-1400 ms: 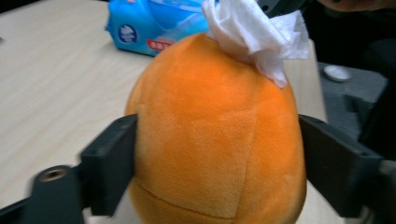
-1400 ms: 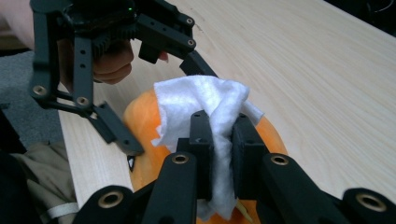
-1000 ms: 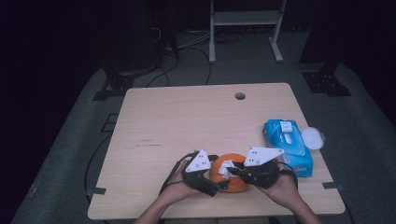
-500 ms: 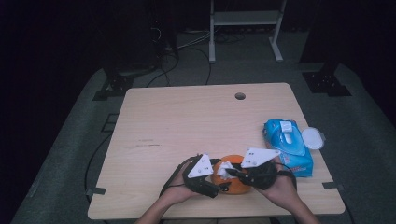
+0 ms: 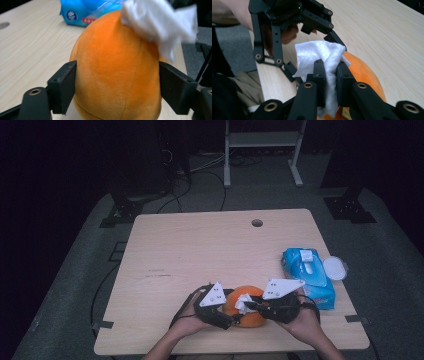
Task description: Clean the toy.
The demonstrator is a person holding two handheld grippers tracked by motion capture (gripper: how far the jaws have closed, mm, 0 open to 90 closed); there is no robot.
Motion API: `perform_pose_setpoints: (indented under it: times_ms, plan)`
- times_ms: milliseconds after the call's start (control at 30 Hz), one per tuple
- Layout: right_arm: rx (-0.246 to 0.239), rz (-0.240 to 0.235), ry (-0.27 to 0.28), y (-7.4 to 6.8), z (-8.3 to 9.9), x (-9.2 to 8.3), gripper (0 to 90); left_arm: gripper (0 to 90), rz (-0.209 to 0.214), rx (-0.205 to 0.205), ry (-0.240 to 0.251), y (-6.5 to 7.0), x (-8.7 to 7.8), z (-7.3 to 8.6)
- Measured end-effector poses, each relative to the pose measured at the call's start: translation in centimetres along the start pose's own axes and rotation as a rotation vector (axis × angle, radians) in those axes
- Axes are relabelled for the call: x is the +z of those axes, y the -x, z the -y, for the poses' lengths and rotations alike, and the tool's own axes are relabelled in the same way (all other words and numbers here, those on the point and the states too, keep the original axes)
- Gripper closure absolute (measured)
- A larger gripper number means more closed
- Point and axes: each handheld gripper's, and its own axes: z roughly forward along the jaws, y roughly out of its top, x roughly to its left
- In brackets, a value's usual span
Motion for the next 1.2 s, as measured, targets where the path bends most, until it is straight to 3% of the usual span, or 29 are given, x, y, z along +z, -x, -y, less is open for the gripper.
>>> perform_pose_setpoints:
  times_ms: [67, 133, 167, 200, 267, 467, 600, 733, 833, 900, 1000, 1100, 1200]
  plan:
    - [0.022, 0.012, 0.004, 0.8, 0.4, -0.3, 79.7, 23.4, 0.008, -0.036, -0.002, -0.7, -0.2, 0.6]
    - [0.079, 0.004, 0.015, 2.2, 1.4, -0.8, 79.6, 23.7, 0.016, -0.056, -0.003, -1.1, -0.4, 0.9]
    - [0.079, 0.004, 0.015, 2.2, 1.4, -0.8, 79.6, 23.7, 0.016, -0.056, -0.003, -1.1, -0.4, 0.9]
    - [0.103, 0.039, 0.004, 3.1, 2.2, -1.2, 79.5, 23.8, 0.021, -0.069, -0.003, -1.4, -0.4, 1.1]
    - [0.135, 0.037, 0.012, 3.6, 2.7, -1.5, 79.6, 23.7, 0.026, -0.075, -0.001, -1.5, -0.4, 1.2]
    - [0.079, 0.026, 0.008, 2.4, 1.8, -1.2, 79.6, 23.7, 0.029, -0.065, -0.022, -1.6, -0.6, 1.5]
    - [0.103, 0.021, 0.005, 3.2, 2.3, -1.3, 79.6, 23.5, 0.031, -0.068, -0.015, -1.5, -0.6, 1.5]
    - [0.146, 0.065, -0.006, 4.4, 3.3, -1.6, 79.5, 23.0, 0.026, -0.057, -0.020, -1.3, -0.4, 1.2]
    - [0.142, 0.058, 0.010, 4.3, 3.1, -1.7, 79.5, 22.5, 0.027, -0.031, -0.019, -1.0, -0.3, 1.1]
    - [0.116, 0.006, 0.042, 3.2, 2.0, -1.5, 79.5, 22.5, 0.026, -0.023, -0.020, -0.9, -0.3, 1.1]
    - [0.085, 0.006, 0.021, 2.7, 1.7, -1.0, 79.5, 22.6, 0.035, -0.031, -0.028, -1.2, -0.5, 1.4]
    - [0.107, 0.017, 0.008, 3.8, 2.6, -1.1, 79.4, 22.6, 0.040, -0.045, -0.027, -1.5, -0.7, 1.5]
    - [0.170, 0.056, -0.021, 5.1, 3.9, -1.5, 79.4, 22.6, 0.041, -0.042, -0.030, -1.4, -0.6, 1.5]
